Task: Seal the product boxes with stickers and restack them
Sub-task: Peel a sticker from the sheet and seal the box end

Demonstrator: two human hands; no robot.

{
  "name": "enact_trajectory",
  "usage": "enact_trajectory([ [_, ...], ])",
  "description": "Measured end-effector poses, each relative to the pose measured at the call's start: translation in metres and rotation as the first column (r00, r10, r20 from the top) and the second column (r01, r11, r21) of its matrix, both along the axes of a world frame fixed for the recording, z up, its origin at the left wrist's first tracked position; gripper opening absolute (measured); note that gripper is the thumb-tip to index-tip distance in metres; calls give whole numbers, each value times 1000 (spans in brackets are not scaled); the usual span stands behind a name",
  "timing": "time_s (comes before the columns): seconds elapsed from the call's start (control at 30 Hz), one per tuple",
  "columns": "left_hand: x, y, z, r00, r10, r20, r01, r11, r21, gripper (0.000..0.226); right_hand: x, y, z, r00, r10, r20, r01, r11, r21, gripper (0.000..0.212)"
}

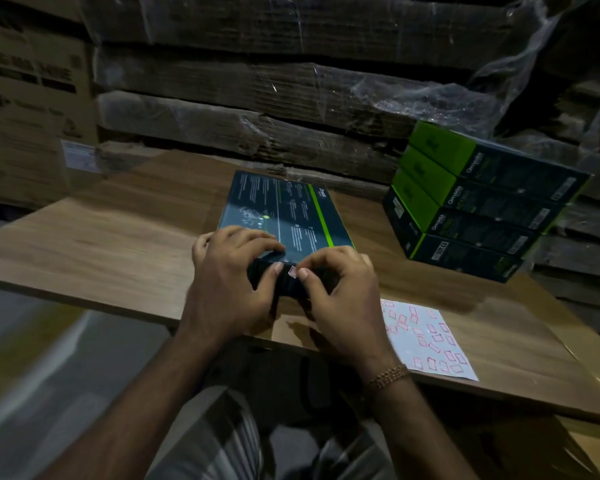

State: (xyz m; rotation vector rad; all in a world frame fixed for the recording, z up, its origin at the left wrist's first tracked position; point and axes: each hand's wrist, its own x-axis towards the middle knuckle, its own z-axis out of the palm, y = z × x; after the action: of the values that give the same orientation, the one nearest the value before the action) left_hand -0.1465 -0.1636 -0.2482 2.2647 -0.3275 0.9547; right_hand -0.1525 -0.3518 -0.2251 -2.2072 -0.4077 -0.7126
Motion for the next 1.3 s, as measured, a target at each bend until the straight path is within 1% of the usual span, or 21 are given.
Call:
enact_trajectory([
  [0.1,1,1,-1,1000,0,3,0,1000,6,28,3,9,-3,1000,-18,-1,18,1000,16,5],
  [0.27,2,3,-2,1000,-3,6,3,1000,11,31,7,16,-5,997,-69,34,70,997,-22,4],
  [0.4,2,2,-2,1000,-6,7,6,1000,-2,32,11,15,-3,996,-75,47,77,996,-54,4],
  [0.57,2,2,-2,1000,-8,0,8,1000,-3,31,15,16,-1,995,-85,47,88,995,-56,4],
  [0.97,1,1,-2,1000,5,8,-5,1000,29,35,14,21,-4,991,-124,52,126,992,-23,3],
  [1.3,3,1,-3,1000,17,25,-17,999,32,33,15,24,-12,985,-145,90,141,989,53,3],
])
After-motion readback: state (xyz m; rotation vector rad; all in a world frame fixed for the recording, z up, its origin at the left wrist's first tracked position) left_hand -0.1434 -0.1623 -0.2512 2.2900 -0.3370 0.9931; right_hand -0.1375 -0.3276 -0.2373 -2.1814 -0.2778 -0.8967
